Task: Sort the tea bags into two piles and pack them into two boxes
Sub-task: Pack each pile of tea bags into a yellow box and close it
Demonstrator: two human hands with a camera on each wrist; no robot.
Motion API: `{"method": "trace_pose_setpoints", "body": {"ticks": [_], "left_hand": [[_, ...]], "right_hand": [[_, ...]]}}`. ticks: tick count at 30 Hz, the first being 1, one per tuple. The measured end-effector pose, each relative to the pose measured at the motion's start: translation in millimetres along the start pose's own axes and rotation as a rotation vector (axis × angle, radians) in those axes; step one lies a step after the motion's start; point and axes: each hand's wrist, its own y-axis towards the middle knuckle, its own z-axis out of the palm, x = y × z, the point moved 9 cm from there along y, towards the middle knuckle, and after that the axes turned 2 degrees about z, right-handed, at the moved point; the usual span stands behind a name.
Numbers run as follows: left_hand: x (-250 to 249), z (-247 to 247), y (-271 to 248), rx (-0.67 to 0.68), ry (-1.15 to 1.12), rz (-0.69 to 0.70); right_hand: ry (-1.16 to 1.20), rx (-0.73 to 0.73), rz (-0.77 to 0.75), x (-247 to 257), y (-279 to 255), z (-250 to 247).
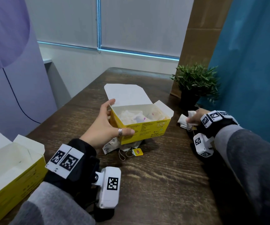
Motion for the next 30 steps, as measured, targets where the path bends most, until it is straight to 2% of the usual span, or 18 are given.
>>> {"method": "trace_pose_setpoints", "body": {"ticks": [2,5,13,19,22,24,28,30], "left_hand": [[0.1,0.3,-0.1,0.010,0.009,-0.002],[-1.3,1.1,-1.8,0.012,0.008,-0.009],[-3.2,3.5,-2.4,0.031,0.025,-0.011],[-7.3,12.7,-5.8,0.074,0.060,-0.005],[-9.1,20.2,-7.0,0.107,0.078,0.007],[-10.4,24.1,-9.4,0.129,0.065,0.003],[-15.6,33.6,-14.4,0.177,0.036,0.017],[-18.6,38.1,-16.7,0.202,0.008,0.031]], "right_hand": [[-0.052,0.022,0.002,1.7,-2.2,2.5],[-0.010,0.023,0.002,-0.1,-0.8,1.8],[0.126,-0.055,-0.162,12.7,-16.2,-12.4],[0.406,-0.233,-0.495,51.9,-92.1,-91.0],[0.542,-0.266,-0.659,77.0,-143.7,-123.1],[0.601,-0.164,-0.733,97.5,-171.0,-121.2],[0.718,0.322,-0.772,139.3,-208.7,-70.0],[0.675,0.492,-0.758,151.4,-218.4,-39.6]]}}
